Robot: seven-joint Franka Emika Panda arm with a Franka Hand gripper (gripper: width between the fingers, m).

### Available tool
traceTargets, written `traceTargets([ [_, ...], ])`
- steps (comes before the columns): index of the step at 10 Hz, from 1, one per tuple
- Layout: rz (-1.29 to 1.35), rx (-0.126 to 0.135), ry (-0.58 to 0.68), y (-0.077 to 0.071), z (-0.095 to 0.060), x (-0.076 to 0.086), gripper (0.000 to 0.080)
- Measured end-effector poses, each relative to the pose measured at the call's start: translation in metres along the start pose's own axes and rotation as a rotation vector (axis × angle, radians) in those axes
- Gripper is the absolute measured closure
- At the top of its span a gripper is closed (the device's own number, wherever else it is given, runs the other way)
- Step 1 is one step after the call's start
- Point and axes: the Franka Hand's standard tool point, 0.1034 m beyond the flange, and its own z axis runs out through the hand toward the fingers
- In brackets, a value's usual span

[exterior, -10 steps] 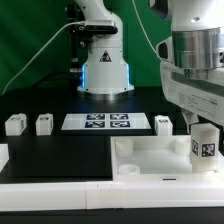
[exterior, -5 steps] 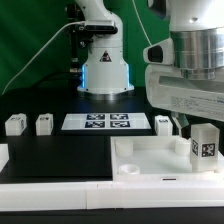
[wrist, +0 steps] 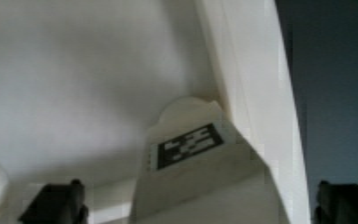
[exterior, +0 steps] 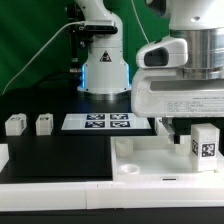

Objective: Assemble one leg

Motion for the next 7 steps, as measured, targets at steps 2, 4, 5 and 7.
traceTargets([
  [2,-0.097,0.001,0.001,-0.001,0.0,-0.0001,0.015],
  [4,-0.083,0.002,0.002,-0.0012,0.0,0.0,0.0278],
  [5,-0.083,0.002,0.002,-0.0012,0.0,0.0,0.0413],
  [7,-0.083,0.002,0.002,-0.0012,0.0,0.0,0.0509],
])
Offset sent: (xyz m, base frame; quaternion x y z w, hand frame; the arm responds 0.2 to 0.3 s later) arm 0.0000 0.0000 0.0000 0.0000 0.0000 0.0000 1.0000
